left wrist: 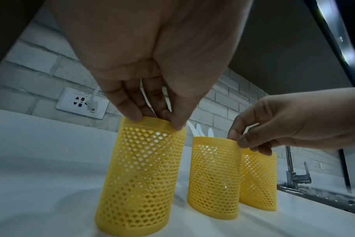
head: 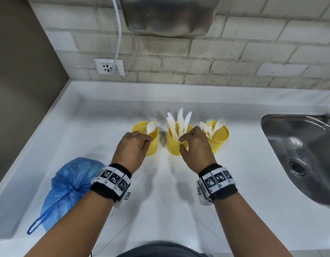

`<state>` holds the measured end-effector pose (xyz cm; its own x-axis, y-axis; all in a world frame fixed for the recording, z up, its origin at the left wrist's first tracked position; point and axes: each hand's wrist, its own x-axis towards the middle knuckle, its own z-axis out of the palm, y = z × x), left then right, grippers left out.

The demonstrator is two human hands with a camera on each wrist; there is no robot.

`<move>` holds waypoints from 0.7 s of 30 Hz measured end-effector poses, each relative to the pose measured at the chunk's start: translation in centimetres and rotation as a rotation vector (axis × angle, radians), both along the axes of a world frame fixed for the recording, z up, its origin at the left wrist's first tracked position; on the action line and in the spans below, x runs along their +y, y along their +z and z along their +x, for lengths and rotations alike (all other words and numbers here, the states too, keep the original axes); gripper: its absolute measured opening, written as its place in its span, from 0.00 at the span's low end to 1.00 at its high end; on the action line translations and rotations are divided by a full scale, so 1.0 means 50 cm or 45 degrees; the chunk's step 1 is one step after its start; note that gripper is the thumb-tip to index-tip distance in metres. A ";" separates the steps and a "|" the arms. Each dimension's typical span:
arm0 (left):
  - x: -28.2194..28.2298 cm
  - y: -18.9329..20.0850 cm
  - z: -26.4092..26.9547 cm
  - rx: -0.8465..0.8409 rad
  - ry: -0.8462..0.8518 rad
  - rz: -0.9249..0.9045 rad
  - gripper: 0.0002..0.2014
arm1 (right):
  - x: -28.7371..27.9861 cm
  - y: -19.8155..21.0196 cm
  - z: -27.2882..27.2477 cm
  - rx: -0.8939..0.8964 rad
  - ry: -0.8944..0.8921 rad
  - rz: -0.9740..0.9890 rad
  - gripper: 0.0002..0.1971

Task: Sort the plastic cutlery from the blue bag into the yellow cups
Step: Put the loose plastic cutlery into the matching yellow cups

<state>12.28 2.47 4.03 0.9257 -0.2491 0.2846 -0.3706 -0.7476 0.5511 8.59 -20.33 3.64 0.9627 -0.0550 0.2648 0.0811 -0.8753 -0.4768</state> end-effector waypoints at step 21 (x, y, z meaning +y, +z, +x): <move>0.010 0.020 0.011 0.062 0.012 -0.003 0.09 | 0.017 -0.011 0.025 -0.087 -0.032 0.139 0.09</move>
<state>12.81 2.94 5.03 0.9407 -0.2399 0.2398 -0.3364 -0.7496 0.5700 9.84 -19.50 3.07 0.9406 -0.1110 0.3207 0.0953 -0.8206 -0.5635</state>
